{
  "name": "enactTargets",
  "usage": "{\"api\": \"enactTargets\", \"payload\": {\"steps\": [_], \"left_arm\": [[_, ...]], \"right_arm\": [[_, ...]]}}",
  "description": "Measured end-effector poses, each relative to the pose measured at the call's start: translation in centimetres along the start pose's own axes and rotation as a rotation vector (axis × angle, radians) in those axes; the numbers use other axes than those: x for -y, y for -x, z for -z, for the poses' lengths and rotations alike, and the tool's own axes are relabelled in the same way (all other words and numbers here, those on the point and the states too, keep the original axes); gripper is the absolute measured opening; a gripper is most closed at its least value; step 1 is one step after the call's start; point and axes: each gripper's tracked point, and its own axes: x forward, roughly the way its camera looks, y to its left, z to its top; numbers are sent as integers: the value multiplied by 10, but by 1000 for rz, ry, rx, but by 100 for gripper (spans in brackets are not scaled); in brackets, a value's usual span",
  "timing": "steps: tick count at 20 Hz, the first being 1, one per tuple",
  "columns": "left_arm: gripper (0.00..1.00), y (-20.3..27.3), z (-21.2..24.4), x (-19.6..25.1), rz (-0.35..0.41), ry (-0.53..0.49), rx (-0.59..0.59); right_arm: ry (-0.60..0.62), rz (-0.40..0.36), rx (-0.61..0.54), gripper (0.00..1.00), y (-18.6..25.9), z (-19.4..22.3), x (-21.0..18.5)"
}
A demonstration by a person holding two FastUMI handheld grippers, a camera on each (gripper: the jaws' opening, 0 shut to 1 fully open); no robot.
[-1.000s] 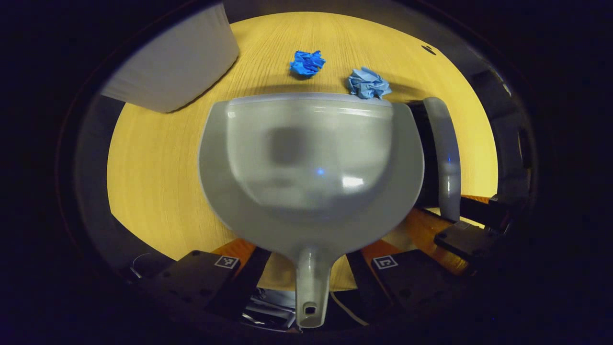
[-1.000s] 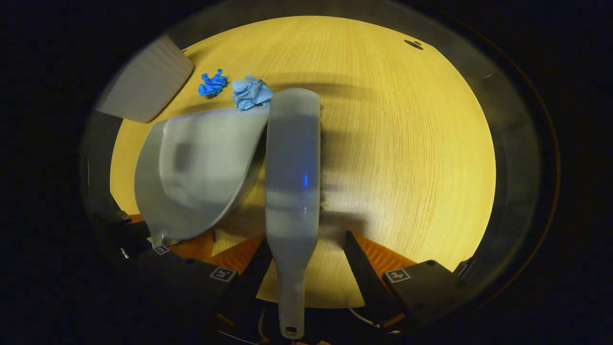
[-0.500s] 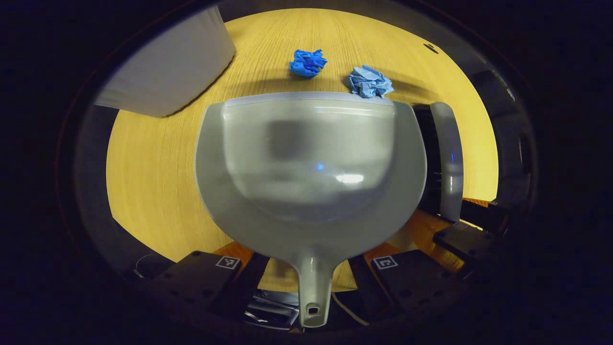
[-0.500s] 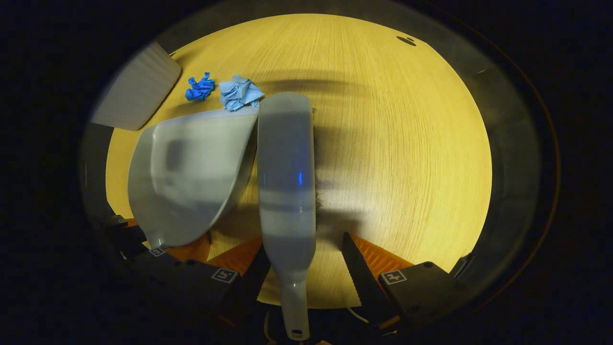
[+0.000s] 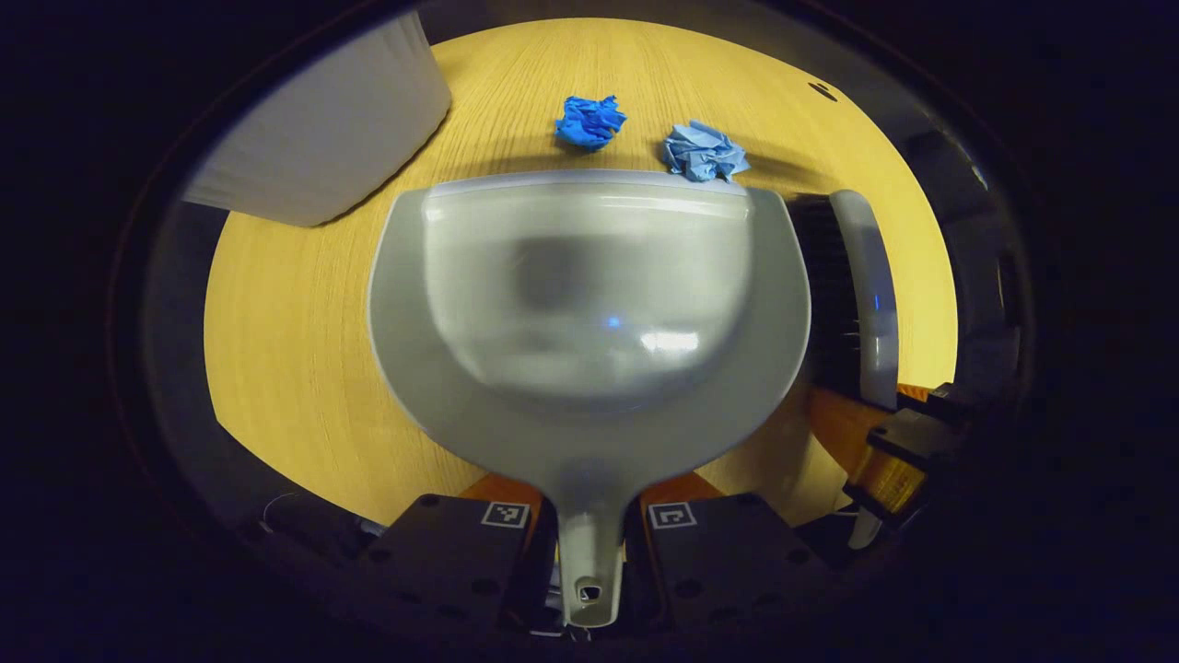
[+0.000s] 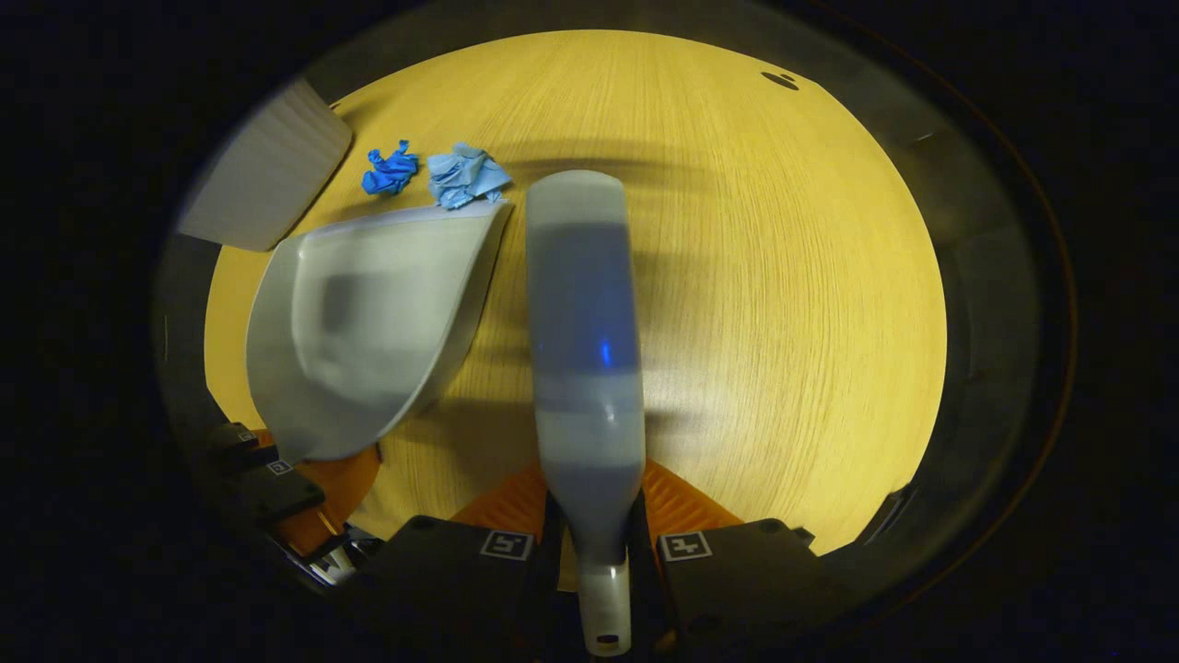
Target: Pick up the small broom and dustpan from the desktop, sweep the trash into the dustpan with the broom, and then empty the trash into the garbage bin.
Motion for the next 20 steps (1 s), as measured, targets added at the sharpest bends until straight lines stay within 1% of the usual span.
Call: {"api": "enactTargets", "payload": {"steps": [1, 2, 3, 4, 6, 8, 9, 10, 11, 12, 13, 15, 18, 20], "left_arm": [[31, 0, 0, 0, 2, -10, 1], [30, 0, 1, -1, 2, -15, 2], [30, 0, 1, -1, 1, -19, 4], [30, 0, 1, -1, 2, -18, 11], [31, -1, 0, 0, -4, -9, 26], [30, 0, 2, -1, -8, -35, 33], [30, -1, 1, -1, -6, -46, 39], [31, 1, 3, -2, -5, -58, 35], [30, 1, 5, -3, -4, -77, 36], [28, 0, 8, -4, -9, -91, 19], [29, -1, 13, -6, -8, -102, -9], [28, -1, 21, -11, -11, -127, -23], [28, -1, 33, -22, -16, -153, -38], [28, -1, 38, -29, -21, -180, -41]], "right_arm": [[11, -4, 3, 40, 0, 1, 0], [12, -5, 3, 35, 0, 1, 0], [13, -6, 1, 40, -1, 1, -1], [24, -11, -2, 35, -1, 1, -1], [43, -20, 1, 35, -3, 0, -3], [63, -22, 6, 35, -3, 1, -1], [75, -31, 5, 25, -2, 1, -1], [91, -39, 4, 30, -3, 1, -1], [105, -50, -5, 30, -1, 2, -1], [114, -58, -8, 25, -1, 1, 1], [112, -72, -11, 23, -2, -2, 0], [111, -58, 12, 22, -2, -15, 12], [169, -16, 59, 22, 7, -44, 29], [220, -18, 107, 23, 22, -78, 26]]}}
